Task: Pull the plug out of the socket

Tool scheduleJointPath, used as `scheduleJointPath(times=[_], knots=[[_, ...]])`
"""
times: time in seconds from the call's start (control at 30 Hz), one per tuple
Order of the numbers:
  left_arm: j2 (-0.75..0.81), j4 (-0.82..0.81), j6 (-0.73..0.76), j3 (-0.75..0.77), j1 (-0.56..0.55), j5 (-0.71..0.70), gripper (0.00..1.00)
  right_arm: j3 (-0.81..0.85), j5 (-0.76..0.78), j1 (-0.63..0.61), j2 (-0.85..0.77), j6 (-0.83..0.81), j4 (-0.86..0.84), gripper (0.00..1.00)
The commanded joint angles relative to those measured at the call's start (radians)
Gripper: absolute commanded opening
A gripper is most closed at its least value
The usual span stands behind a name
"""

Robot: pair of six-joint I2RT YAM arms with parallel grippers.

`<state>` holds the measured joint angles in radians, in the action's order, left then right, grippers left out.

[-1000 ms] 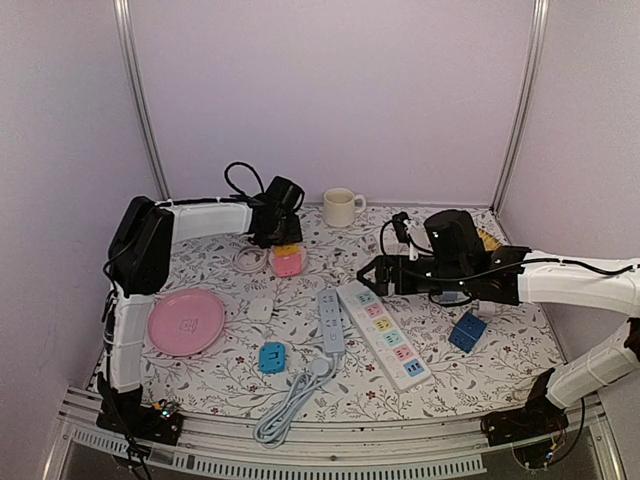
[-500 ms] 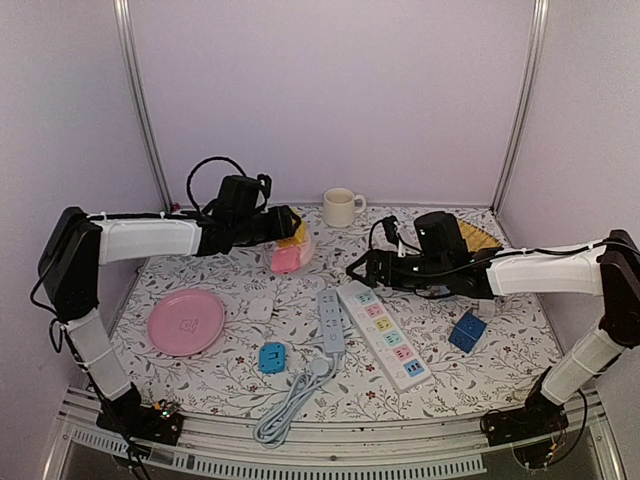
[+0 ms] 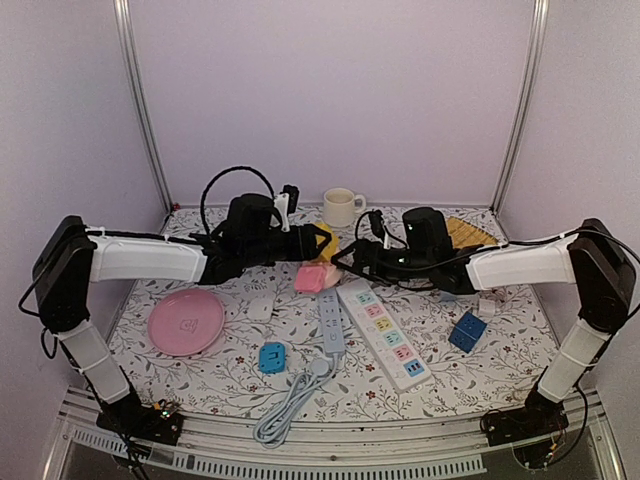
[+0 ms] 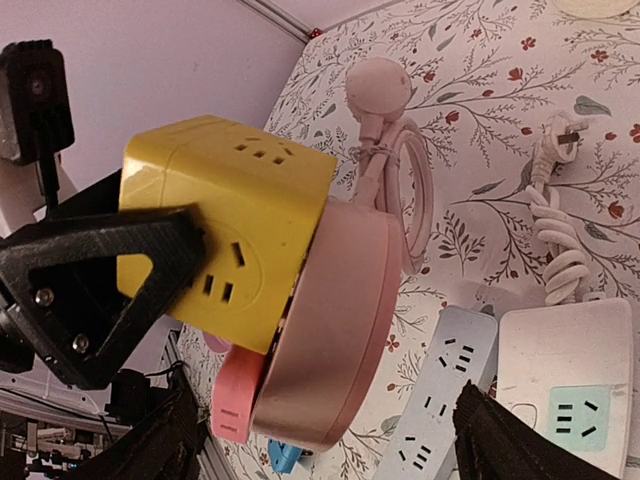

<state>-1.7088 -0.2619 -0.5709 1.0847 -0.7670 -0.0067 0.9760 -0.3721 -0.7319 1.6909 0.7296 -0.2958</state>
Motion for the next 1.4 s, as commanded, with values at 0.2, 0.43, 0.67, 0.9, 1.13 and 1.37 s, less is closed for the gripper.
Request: scheduleJointPath(times=[0.2,0.43,0.67,0.9,1.13,1.37], knots=[[0.052,-0.185,0.030,0.017,-0.074,-0.081,0.32,-0.002,0.037,-0.001,0.023,0.078,-0.059,0.69],[0.037,-0.216,0.048,0.016,-0.122,-0.143,0.32,-0.030,0.035,0.000,0.025,0.113,-0.094,0.53],[0.040,-0.269,0.044,-0.012,-0.143,-0.165,0.32,-0.030,0.040,0.000,0.029,0.124,-0.099,0.36],[0.043,-0.300,0.062,-0.021,-0.157,-0.164,0.32,-0.034,0.119,0.000,0.031,0.128,-0.041,0.05],[0.058,-0.358,0.095,-0.047,-0.167,-0.163,0.33,-0.036,0.180,0.001,0.045,0.143,0.006,0.03],[0.070,-0.368,0.152,-0.058,-0.205,-0.201,0.33,-0.045,0.226,0.001,0.050,0.180,0.013,0.02]])
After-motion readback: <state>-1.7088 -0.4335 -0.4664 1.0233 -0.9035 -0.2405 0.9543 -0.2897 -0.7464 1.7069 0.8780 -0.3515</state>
